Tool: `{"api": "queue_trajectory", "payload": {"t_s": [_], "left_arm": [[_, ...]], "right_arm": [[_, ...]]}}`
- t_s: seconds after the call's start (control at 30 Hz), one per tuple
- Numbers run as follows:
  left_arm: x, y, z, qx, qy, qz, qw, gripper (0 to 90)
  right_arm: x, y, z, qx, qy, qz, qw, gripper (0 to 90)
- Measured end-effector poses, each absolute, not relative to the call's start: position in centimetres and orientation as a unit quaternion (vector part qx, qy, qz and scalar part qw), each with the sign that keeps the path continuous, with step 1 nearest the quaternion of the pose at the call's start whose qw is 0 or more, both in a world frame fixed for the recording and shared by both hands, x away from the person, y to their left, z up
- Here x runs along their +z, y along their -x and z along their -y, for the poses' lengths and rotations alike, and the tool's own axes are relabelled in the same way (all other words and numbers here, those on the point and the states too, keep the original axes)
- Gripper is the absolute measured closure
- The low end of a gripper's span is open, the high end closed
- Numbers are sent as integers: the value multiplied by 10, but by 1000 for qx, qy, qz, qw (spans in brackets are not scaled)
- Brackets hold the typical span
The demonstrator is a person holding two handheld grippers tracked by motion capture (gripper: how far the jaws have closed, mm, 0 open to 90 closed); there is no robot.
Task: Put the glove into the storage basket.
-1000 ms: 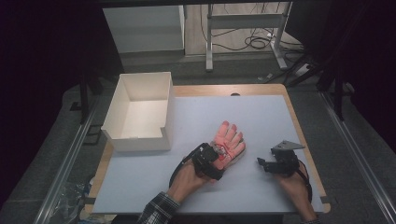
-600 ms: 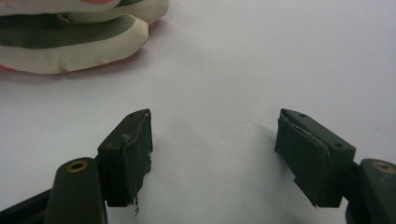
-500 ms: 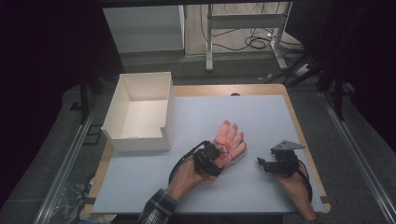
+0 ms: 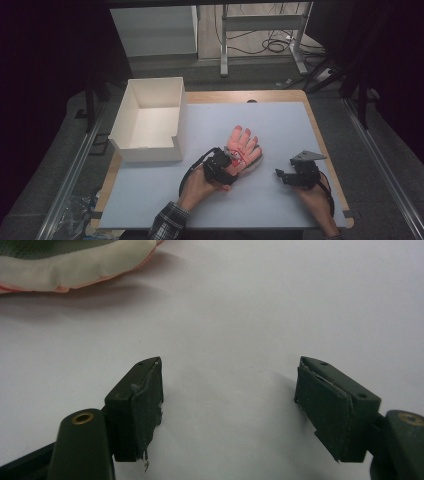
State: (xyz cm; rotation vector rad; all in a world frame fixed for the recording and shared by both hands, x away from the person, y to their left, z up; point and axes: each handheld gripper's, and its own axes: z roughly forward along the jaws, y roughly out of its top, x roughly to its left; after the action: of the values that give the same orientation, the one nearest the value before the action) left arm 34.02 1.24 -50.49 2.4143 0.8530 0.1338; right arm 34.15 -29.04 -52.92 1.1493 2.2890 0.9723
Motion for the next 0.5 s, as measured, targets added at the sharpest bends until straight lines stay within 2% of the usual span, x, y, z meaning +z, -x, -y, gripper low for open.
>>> {"api": "queue_trajectory", "payload": {"t_s": [0.5], "left_arm": [[-489, -354, -23, 70, -894, -339, 286, 451]], "right_arm": [[-529, -341, 290, 348, -412, -818, 200, 276]]}}
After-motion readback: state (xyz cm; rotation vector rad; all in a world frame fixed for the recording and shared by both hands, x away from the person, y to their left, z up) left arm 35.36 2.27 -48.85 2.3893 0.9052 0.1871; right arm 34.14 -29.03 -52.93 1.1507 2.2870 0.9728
